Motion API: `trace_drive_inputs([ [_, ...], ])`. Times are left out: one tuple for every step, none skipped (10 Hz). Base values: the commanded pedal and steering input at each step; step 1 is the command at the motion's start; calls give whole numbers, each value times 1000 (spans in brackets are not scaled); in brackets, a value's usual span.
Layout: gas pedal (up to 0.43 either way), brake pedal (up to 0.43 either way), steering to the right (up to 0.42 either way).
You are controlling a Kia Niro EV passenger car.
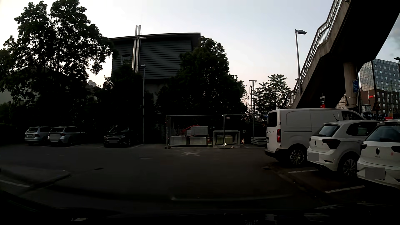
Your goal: Follow the waypoints while adhering to traffic rules and regulations
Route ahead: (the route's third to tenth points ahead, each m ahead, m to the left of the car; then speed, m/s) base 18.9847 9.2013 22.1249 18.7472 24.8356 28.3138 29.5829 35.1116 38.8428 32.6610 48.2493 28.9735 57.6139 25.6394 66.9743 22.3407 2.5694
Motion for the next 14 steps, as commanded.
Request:
trace_drive_inputs([
  [0,0,1],
  [0,0,6],
  [0,0,9],
  [0,0,6],
  [0,0,4],
  [0,0,0],
  [0,0,-7],
  [0,0,-13],
  [0,0,-20],
  [0,0,-32],
  [0,0,-44],
  [0,0,-67],
  [0,0,-98],
  [0,0,-130],
])
